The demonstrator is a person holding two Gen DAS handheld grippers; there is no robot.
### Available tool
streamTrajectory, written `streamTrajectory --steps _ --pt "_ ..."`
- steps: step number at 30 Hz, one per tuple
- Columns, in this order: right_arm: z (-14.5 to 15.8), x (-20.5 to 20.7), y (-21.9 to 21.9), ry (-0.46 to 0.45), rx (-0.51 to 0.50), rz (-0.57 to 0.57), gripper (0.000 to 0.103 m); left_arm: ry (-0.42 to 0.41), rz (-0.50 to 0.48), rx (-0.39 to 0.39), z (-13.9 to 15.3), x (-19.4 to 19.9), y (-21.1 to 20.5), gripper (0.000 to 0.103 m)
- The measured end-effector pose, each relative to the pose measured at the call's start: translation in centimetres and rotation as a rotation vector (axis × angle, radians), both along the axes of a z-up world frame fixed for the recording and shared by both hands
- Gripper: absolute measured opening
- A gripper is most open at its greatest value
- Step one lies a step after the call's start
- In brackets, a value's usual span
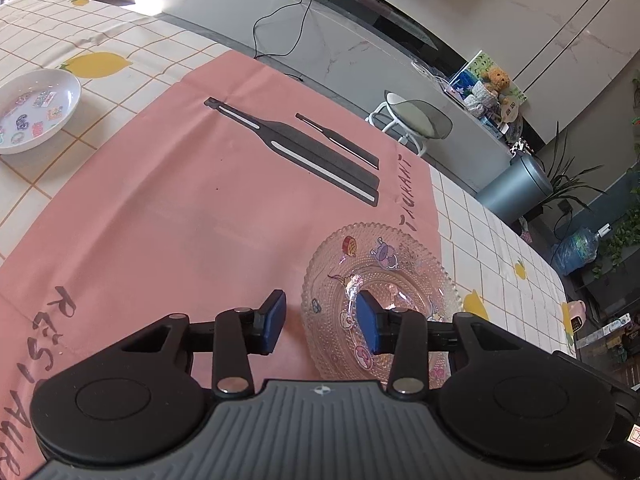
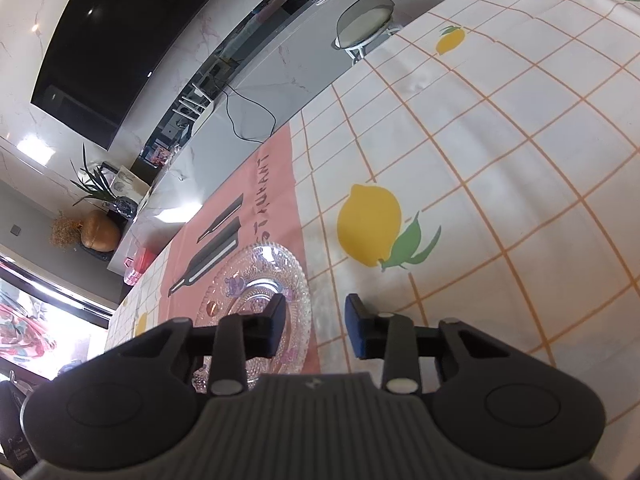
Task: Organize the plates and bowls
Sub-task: 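Move both tools to the clear glass plate and grip its rim, then carry the glass plate and lower it onto the white plate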
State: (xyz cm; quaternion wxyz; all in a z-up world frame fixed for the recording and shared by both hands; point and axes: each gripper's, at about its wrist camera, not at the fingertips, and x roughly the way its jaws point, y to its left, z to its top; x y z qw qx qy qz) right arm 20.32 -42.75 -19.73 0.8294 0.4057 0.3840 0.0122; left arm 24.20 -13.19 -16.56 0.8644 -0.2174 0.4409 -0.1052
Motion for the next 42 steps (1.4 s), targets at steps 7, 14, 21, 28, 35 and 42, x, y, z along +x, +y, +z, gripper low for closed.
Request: streamTrajectory --steps 7,14,21,28,35,42 --pt "-0.8 0.8 0.9 -0.017 0.04 0.034 0.016 -0.008 0.012 0.003 -0.4 0.2 -0.1 0.024" --pt "-0.9 0.8 1.2 -0.023 0.009 0.033 0.004 -0.007 0.048 0.005 -0.4 0.2 0.2 0.011" --pt "-0.5 0.5 1.3 -0.011 0.003 0.054 0.004 -0.015 0.054 0.007 0.5 -0.6 0.6 0.009" --pt "0.0 -0.8 1.4 -0.005 0.028 0.062 0.005 -0.022 0.05 0.004 1.7 -2.2 1.0 0.009" --pt "1.9 -3.1 2.0 -0.019 0.015 0.051 0.005 -0.038 0.027 0.01 3.4 -4.9 1.2 0.009" --pt "3.0 -7.2 2.4 -0.007 0.031 0.024 0.005 -0.046 -0.012 -0.017 4.6 -7.7 2.1 0.009"
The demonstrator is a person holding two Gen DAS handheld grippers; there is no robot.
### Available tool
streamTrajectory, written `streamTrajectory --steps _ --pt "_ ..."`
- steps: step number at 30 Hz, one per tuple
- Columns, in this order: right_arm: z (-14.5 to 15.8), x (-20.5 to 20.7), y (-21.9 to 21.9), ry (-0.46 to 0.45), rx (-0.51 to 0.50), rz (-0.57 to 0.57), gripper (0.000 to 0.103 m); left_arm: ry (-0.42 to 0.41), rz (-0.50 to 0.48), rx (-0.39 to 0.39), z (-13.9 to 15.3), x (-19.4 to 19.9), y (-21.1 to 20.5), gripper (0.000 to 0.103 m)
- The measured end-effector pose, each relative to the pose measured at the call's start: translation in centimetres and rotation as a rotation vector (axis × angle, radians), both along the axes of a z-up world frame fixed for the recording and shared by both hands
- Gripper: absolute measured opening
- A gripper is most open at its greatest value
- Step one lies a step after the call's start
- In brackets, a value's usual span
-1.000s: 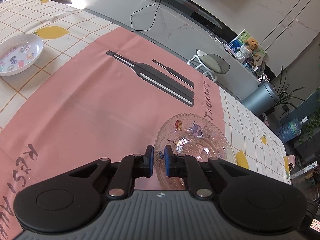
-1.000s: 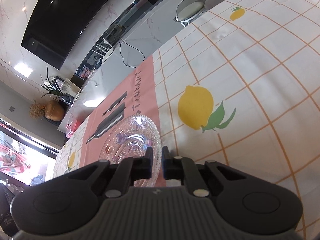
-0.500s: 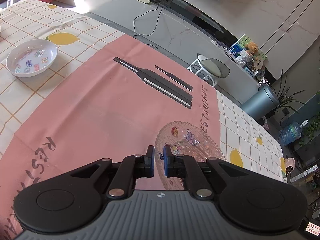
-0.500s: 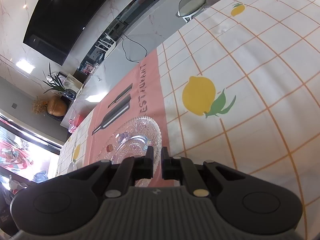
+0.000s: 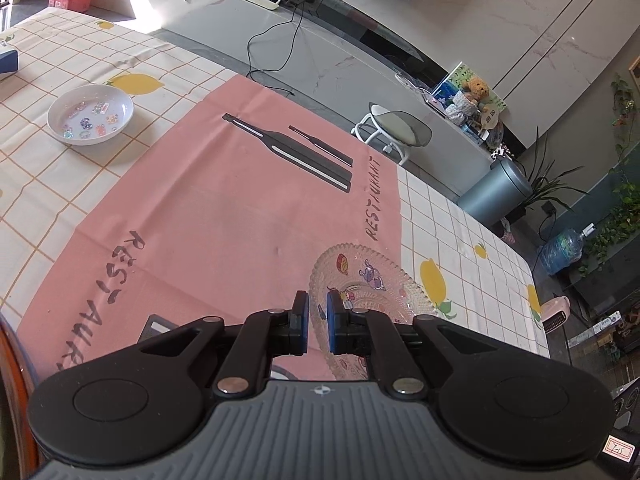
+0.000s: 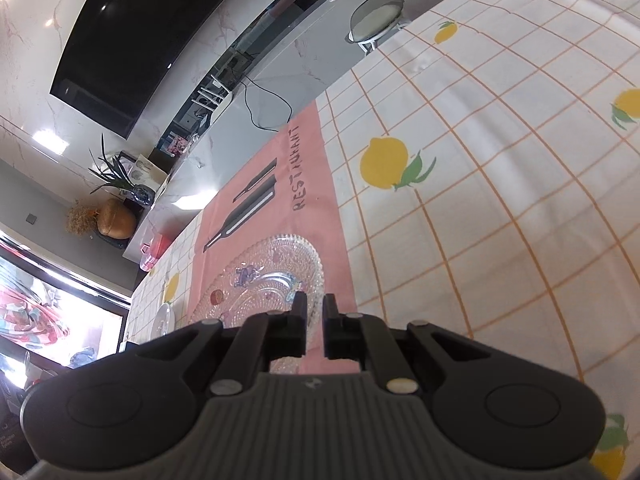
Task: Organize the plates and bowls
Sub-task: 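Carry the glass plate and lower it onto the white plate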
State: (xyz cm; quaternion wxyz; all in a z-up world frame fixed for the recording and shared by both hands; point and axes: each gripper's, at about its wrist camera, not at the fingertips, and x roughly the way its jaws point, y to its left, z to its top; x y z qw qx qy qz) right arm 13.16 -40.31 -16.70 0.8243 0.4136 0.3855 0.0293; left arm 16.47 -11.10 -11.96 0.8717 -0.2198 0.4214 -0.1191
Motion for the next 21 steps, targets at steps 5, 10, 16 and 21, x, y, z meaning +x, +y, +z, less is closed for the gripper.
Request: streamTrajectory --steps 5,10,16,21 --pt "1.2 -2.4 0.8 -0.001 -0.015 -0.01 0.005 -0.014 -0.028 0.005 0.5 -2.3 0.8 0.009" --pt "2.3 -4.6 1.7 -0.004 -0.039 -0.009 0.005 -0.01 -0.048 -0.011 0.7 -4.3 2.2 0.009" --pt "2.9 -7.5 2.8 0.0 -0.039 -0.005 0.005 -0.021 -0.081 -0.004 1.3 -6.8 3.1 0.009" --pt "2.8 -10.2 3.6 0.011 -0.038 -0.007 0.006 -0.016 -0.11 -0.001 1.2 -8.6 3.8 0.009"
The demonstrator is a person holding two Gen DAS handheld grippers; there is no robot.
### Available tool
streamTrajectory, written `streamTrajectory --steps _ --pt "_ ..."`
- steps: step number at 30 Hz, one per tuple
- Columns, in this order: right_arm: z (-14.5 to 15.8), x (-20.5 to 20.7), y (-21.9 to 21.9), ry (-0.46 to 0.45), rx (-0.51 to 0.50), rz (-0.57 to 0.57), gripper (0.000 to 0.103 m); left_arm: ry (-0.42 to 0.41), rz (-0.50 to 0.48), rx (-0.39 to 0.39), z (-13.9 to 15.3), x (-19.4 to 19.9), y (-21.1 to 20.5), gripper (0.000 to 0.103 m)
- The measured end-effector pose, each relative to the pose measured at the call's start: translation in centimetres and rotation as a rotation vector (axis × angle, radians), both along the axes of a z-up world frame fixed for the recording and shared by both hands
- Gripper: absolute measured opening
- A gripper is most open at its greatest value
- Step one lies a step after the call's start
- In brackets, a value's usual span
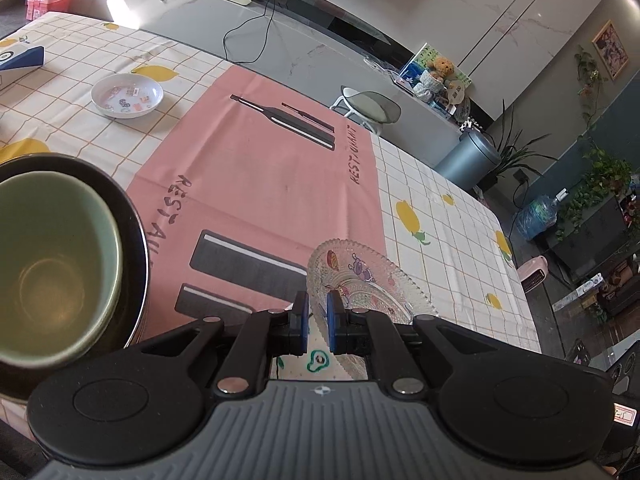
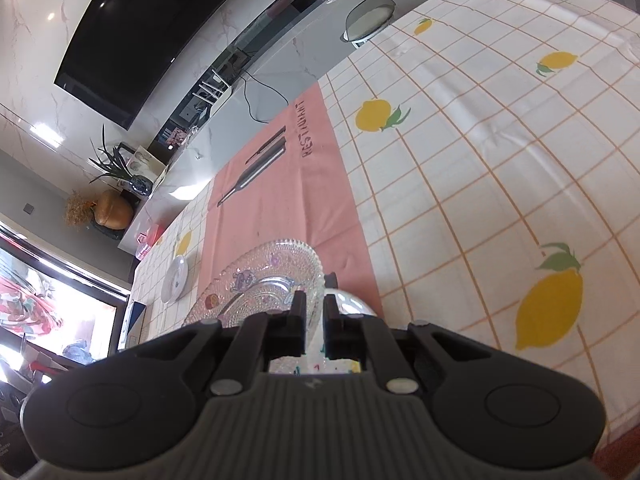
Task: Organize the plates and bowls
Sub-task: 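Carry the glass plate and lower it onto the white plate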
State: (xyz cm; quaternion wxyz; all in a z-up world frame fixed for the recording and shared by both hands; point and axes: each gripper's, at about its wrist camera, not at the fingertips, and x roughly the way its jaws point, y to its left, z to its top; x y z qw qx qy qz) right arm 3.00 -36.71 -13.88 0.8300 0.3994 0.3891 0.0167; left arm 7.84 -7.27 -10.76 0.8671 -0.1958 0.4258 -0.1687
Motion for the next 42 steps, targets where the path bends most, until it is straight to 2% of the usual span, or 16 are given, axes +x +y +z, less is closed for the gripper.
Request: streamTrajectory --steps 10,22,32,42 --pt "-1.8 -3.4 1.6 0.03 -0.001 0.013 0.006 0.035 -0.023 0.054 -1.8 -2.4 0.9 0.009" --pt "-2.9 -2.9 1.8 0.046 -0.023 0.026 0.006 0.054 -0.023 0.083 -2.7 -2.1 0.3 0.01" --pt "-2.3 -3.0 1.2 0.041 -0.098 0.019 0.006 0.089 -0.061 0.084 -3.9 -1.9 -0.8 0.012" --pt "-3.0 -3.3 1.1 0.037 -0.092 0.004 0.006 0.084 -0.068 0.099 -4.2 -1.9 -1.0 0.011"
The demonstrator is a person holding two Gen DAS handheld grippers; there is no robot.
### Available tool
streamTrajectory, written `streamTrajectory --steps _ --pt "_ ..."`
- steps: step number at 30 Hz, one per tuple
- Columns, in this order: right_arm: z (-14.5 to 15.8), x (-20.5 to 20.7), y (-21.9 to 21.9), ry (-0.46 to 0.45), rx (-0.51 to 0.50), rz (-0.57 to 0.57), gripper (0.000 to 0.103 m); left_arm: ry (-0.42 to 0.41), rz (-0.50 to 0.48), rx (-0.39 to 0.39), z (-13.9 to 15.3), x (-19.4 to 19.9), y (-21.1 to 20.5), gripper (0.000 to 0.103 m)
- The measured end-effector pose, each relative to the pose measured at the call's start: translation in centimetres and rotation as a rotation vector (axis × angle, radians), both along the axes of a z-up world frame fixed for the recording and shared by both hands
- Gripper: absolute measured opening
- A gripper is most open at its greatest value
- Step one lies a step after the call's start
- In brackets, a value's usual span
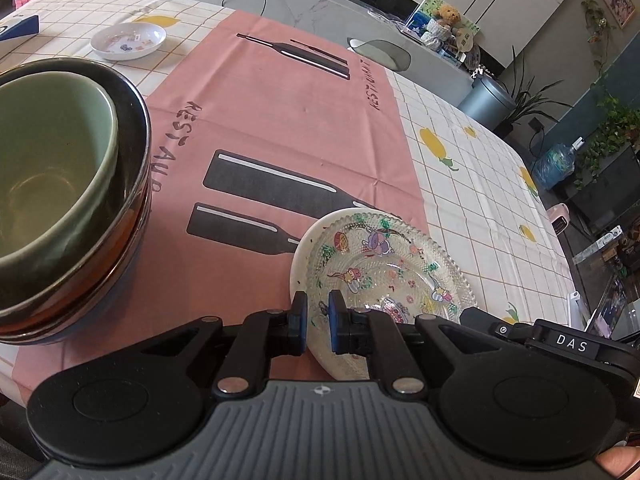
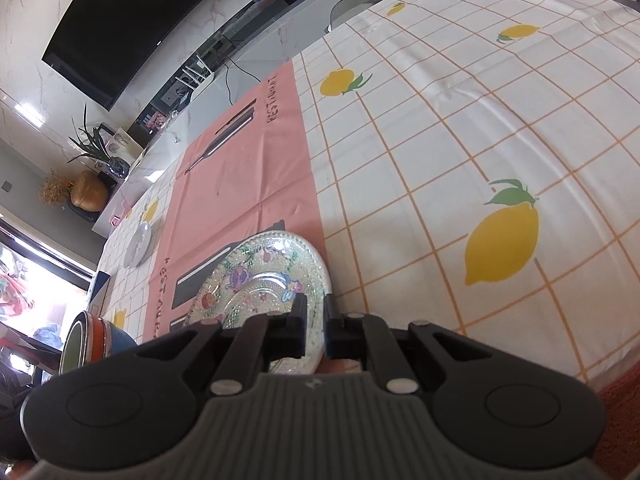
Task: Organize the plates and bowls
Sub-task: 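Carry the glass plate and lower it onto the white plate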
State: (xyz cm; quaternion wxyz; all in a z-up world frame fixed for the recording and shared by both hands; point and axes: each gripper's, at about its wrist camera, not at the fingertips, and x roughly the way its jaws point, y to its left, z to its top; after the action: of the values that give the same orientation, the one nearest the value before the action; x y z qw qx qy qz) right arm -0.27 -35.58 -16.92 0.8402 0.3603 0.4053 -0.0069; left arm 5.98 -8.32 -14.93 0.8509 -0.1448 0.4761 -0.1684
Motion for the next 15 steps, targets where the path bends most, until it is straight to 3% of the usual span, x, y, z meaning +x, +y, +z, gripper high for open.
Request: streamTrajectory --steps 8,15 --pt "0.7 0.5 1.5 -0.008 -0.115 0.024 0.009 -0.015 -0.006 0.025 0.1 -0.1 -0.3 0.011" --pt "0.4 0.6 1.6 0.005 -0.145 0.023 0.009 -0.042 -0.036 0.088 0.4 -0.5 -1.1 0.011"
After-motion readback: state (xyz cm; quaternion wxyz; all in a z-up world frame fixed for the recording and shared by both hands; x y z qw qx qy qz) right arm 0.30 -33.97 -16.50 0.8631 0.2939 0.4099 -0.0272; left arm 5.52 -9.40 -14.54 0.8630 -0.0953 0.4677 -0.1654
